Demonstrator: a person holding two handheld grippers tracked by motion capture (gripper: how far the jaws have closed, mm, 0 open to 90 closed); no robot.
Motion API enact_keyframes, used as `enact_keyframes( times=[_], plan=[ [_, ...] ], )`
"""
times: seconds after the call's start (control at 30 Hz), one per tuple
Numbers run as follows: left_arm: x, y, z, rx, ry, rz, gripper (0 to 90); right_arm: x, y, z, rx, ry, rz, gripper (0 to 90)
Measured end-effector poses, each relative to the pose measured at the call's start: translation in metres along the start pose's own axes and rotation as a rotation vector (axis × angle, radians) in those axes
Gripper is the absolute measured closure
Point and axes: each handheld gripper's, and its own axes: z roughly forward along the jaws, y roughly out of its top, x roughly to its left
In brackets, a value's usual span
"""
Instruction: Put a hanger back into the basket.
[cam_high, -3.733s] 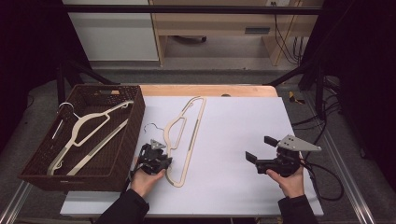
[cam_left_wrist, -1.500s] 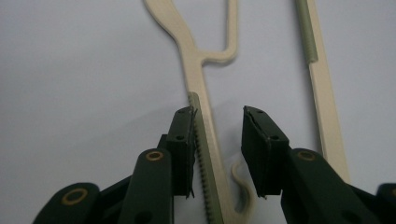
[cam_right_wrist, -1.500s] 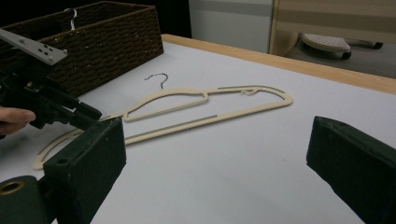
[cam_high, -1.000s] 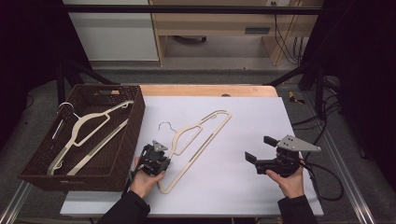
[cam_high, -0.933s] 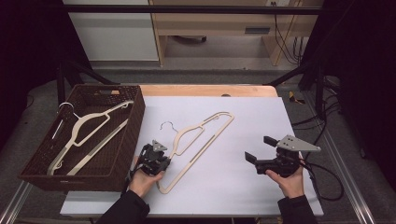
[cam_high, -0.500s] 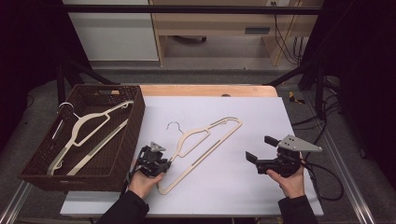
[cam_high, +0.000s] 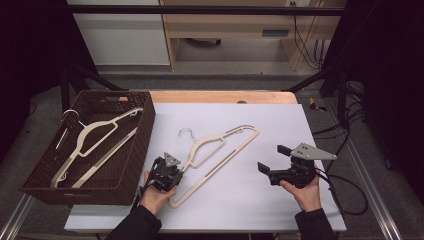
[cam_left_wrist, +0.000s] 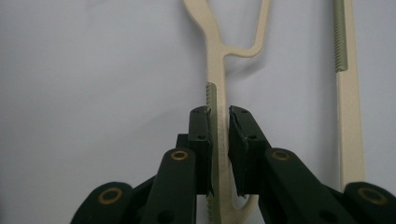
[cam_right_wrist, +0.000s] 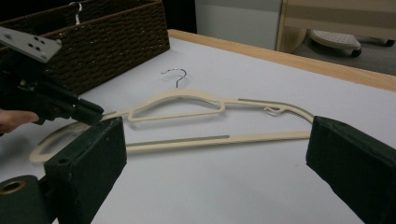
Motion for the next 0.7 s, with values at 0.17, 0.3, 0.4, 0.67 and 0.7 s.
enact_keyframes(
  times=[0.17,0.3,0.4,0.67,0.7],
  plan=[
    [-0.003,0.003,-0.016,-0.044,0.014,0.024,79.4,0.010,0.009,0.020,0.011,0.031,-0.019,5.6],
    [-0.005,0.004,-0.019,-0.058,0.031,0.042,79.4,0.021,0.017,0.042,0.028,0.062,-0.039,6.0],
    [-0.006,0.006,-0.025,-0.073,0.029,0.041,79.4,0.027,0.023,0.059,0.033,0.075,-0.043,6.9],
    [-0.008,0.009,-0.039,-0.116,0.044,0.056,79.4,0.039,0.038,0.099,0.025,0.101,-0.012,10.1],
    [-0.008,0.009,-0.039,-0.117,0.047,0.062,79.4,0.040,0.040,0.104,0.031,0.104,-0.010,10.7]
  ],
)
